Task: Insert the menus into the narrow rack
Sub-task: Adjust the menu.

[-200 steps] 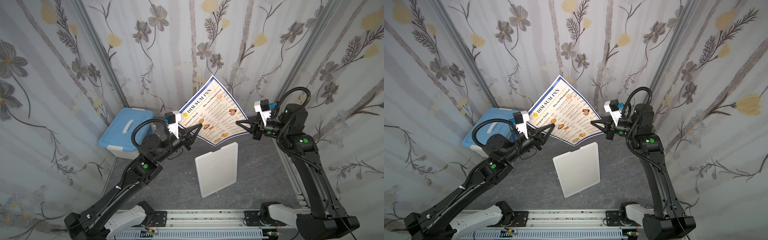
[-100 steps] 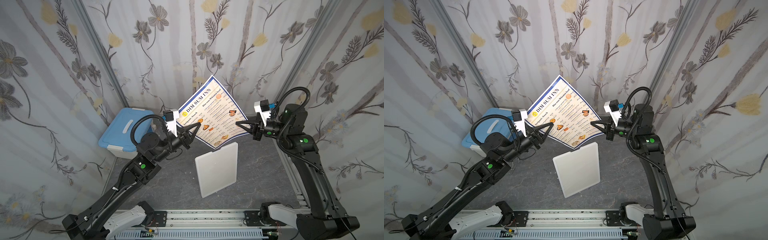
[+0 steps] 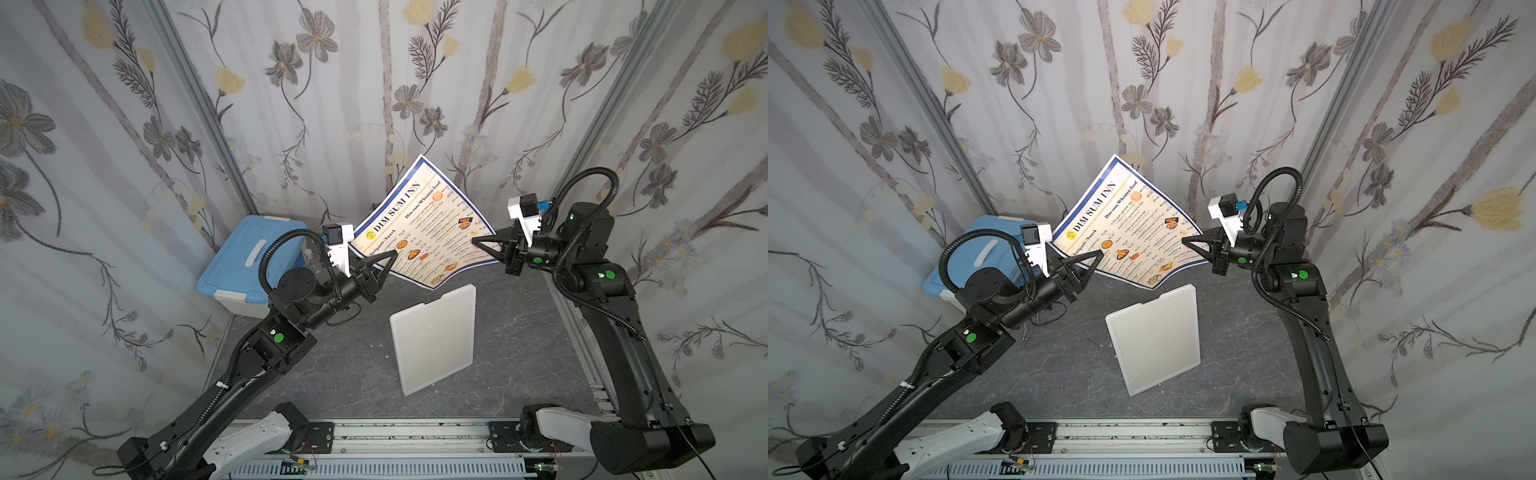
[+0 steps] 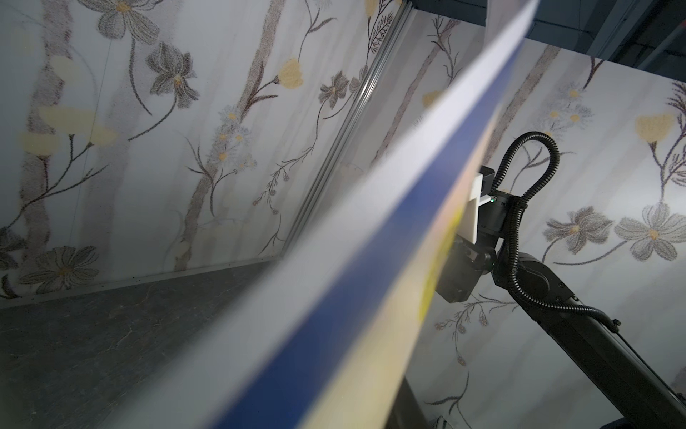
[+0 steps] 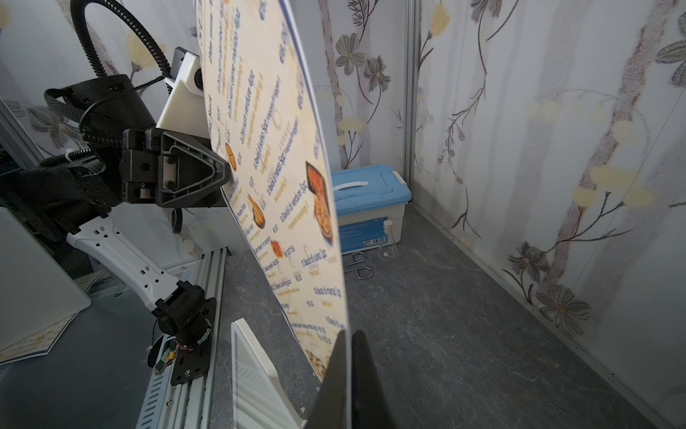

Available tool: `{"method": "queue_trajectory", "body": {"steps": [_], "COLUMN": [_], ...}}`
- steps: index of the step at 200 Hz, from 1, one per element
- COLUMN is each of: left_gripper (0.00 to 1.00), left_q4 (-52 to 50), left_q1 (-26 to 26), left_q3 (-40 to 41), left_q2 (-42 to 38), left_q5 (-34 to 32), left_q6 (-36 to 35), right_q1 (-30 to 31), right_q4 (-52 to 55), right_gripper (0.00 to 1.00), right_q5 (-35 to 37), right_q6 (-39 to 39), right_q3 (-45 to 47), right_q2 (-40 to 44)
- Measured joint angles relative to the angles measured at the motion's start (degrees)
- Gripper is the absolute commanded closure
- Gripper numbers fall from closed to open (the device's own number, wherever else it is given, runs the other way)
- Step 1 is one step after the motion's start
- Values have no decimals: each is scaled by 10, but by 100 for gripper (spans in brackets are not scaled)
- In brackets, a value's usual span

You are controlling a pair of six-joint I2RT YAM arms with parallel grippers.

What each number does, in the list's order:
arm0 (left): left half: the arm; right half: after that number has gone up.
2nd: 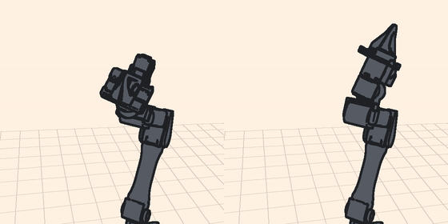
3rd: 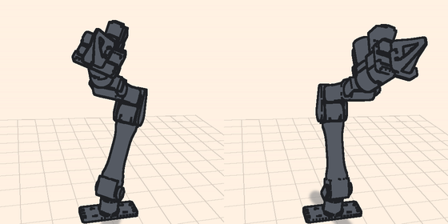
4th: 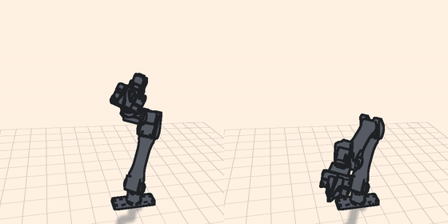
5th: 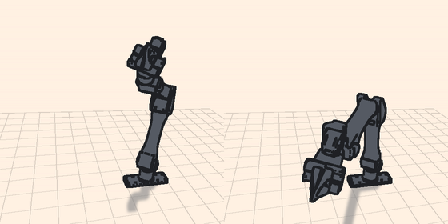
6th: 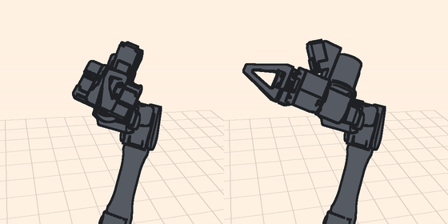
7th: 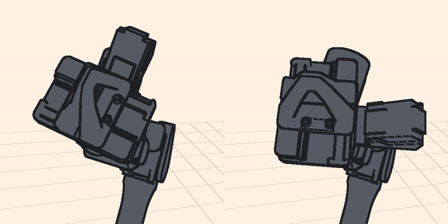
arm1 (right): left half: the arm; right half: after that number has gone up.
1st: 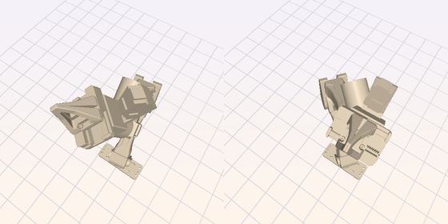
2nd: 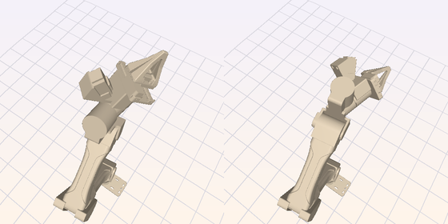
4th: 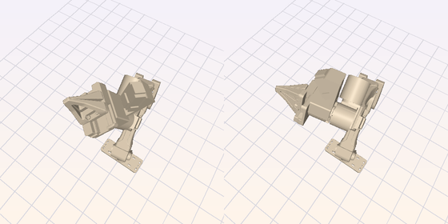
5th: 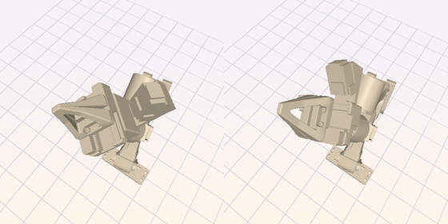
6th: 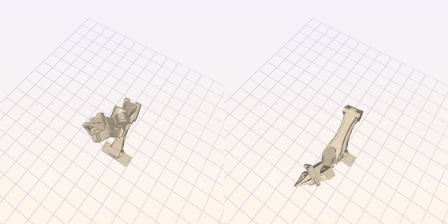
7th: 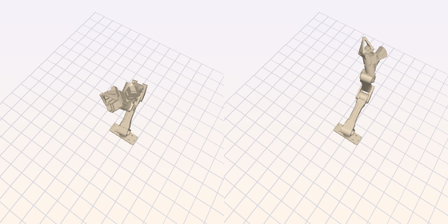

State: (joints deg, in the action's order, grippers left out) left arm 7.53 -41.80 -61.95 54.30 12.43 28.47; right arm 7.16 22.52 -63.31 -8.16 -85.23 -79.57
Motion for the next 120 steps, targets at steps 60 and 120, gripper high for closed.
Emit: {"method": "queue_trajectory", "body": {"steps": [60, 120], "left_gripper": [78, 78], "left_q4": [-57, -108], "left_q1": [-5, -6], "left_q3": [-45, -49], "left_q2": [-6, -2], "left_q5": [-3, -6], "left_q6": [26, 45], "right_q1": [7, 10], "right_q4": [5, 21], "right_gripper": [100, 100], "right_q5": [0, 0], "right_q6": [0, 0], "right_q3": [2, 4], "right_q2": [2, -2]}}
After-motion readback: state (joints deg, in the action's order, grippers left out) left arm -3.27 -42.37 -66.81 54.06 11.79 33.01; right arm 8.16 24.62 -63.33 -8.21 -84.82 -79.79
